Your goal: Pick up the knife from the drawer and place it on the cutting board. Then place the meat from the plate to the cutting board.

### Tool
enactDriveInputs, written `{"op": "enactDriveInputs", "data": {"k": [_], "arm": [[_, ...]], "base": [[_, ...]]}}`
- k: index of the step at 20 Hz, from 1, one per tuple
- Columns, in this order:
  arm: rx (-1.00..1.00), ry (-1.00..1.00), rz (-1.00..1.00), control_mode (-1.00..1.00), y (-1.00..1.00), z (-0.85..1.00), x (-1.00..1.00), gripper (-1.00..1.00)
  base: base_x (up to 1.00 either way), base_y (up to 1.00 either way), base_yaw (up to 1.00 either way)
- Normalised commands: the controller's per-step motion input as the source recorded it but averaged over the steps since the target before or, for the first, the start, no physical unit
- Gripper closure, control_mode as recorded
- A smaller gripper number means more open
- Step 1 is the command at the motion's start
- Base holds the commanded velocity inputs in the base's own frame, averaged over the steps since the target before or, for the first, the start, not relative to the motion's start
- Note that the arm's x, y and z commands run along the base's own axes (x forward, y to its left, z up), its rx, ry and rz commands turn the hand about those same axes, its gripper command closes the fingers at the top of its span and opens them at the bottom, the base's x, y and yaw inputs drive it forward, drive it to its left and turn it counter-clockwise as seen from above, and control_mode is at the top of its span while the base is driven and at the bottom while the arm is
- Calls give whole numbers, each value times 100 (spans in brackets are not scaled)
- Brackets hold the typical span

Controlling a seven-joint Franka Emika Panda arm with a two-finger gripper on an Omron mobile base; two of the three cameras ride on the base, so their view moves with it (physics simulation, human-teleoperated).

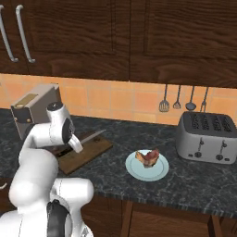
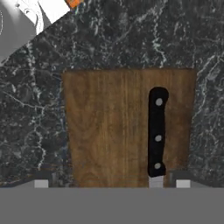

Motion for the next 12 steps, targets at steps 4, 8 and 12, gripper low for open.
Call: {"op": "enactDriveInputs", "data": {"k": [4, 8, 12], "arm": [[-14, -4, -4, -100, -100, 75, -100, -100], [-30, 6, -3, -100, -100, 31, -69, -100], [-32, 11, 0, -100, -100, 28, -32, -100]], "base": [[0, 0, 0], [0, 0, 0], [0, 0, 0]]}}
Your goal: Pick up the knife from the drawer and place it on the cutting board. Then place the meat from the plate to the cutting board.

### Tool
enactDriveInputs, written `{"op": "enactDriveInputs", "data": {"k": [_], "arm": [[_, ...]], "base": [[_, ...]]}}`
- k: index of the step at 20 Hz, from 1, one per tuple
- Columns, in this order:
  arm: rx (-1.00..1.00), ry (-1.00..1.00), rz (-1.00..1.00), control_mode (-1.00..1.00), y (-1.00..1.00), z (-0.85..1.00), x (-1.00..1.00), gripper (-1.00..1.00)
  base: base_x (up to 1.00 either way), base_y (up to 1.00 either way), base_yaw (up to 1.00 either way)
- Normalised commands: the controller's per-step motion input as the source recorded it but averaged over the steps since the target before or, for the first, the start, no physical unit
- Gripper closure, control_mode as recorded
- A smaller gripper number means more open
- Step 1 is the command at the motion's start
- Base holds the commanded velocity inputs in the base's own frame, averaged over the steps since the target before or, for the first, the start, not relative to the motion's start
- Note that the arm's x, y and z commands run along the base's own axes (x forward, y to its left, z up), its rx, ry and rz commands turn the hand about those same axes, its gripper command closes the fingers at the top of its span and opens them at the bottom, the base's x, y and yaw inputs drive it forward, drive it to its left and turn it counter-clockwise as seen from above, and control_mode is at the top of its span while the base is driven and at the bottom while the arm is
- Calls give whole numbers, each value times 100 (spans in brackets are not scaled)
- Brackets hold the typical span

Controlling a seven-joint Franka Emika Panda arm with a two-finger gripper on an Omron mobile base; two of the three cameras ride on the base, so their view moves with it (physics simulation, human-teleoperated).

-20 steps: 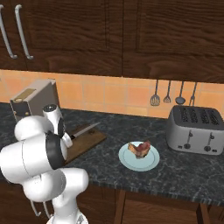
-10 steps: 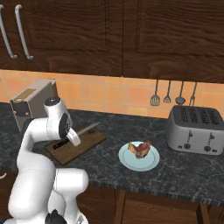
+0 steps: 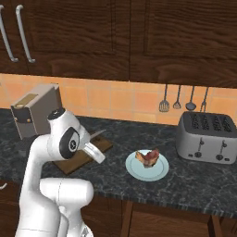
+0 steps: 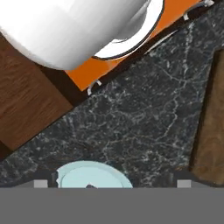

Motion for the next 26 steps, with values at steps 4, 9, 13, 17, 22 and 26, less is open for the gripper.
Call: {"op": "enactDriveInputs", "data": {"k": [4, 9, 13, 17, 22, 26], "arm": [[-25, 20, 0, -100, -100, 23, -5, -100], [1, 18, 8, -100, -100, 1, 0, -100], [18, 10, 32, -100, -74, 2, 27, -100], [5, 19, 37, -100, -30, 5, 63, -100], [2, 17, 41, -100, -6, -15, 59, -100], [0, 20, 47, -100, 10, -45, 18, -100]], "base": [[0, 0, 0], [0, 0, 0], [0, 0, 0], [0, 0, 0], [0, 0, 0], [0, 0, 0]]}}
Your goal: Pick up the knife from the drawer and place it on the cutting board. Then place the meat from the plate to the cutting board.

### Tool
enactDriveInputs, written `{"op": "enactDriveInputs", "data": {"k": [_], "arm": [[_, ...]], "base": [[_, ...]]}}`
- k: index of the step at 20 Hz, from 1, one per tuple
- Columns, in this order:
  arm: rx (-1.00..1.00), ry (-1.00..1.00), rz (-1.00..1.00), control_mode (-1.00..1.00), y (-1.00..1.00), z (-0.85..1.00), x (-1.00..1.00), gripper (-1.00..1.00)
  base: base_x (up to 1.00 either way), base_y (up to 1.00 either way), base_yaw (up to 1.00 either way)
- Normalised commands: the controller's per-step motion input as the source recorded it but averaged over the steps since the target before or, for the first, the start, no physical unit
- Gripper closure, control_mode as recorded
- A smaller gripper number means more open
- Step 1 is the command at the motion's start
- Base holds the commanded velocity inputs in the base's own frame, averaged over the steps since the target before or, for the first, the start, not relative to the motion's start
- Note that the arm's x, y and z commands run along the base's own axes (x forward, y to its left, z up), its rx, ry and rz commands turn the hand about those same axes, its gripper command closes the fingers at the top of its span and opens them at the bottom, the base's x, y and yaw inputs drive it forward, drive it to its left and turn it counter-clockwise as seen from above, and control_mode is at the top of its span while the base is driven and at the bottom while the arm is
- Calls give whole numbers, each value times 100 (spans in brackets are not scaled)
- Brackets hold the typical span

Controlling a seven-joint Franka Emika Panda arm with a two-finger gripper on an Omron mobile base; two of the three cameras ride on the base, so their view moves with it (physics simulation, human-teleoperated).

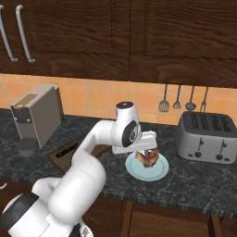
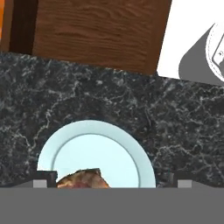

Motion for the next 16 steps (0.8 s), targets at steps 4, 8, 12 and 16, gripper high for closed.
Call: {"op": "enactDriveInputs", "data": {"k": [4, 8, 12, 16], "arm": [[-4, 7, 5, -100, 5, -37, 0, -100], [-5, 0, 0, -100, 5, -34, 14, -100], [-6, 1, 2, -100, 12, -37, 33, -100], [-7, 0, 4, -100, 5, -32, 32, -100]], "base": [[0, 0, 0], [0, 0, 0], [0, 0, 0], [0, 0, 0]]}}
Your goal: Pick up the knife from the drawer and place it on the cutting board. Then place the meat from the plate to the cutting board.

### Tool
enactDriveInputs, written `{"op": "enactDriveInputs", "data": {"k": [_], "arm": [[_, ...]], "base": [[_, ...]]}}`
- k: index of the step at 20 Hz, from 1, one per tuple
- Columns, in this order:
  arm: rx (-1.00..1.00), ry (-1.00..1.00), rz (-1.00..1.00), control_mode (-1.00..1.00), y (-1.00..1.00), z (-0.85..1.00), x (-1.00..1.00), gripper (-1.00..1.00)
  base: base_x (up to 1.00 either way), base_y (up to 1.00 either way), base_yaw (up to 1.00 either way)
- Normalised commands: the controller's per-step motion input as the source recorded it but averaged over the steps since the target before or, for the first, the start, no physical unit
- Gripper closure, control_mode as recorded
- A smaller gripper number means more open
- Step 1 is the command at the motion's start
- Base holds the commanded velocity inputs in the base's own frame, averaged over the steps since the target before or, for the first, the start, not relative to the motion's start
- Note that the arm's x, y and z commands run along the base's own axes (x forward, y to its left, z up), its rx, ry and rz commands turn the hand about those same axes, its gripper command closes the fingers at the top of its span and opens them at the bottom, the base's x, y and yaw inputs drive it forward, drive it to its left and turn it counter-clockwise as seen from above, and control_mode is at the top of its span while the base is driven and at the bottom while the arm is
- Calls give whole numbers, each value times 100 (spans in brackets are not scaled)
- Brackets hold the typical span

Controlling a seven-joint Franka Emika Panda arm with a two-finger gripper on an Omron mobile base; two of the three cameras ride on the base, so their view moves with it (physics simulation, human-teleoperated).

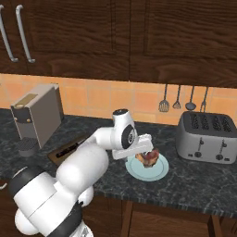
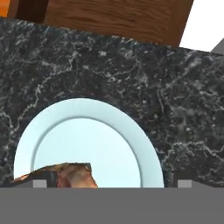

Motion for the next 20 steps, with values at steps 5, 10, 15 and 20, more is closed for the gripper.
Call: {"op": "enactDriveInputs", "data": {"k": [5, 10, 15, 20], "arm": [[-4, 1, 2, -100, -11, -23, 28, -100], [-1, 2, 3, -100, -3, -15, 41, -100], [-1, 1, 5, -100, -8, -15, 29, -100], [-3, 0, 5, -100, -22, -27, 7, -100]], "base": [[0, 0, 0], [0, 0, 0], [0, 0, 0], [0, 0, 0]]}}
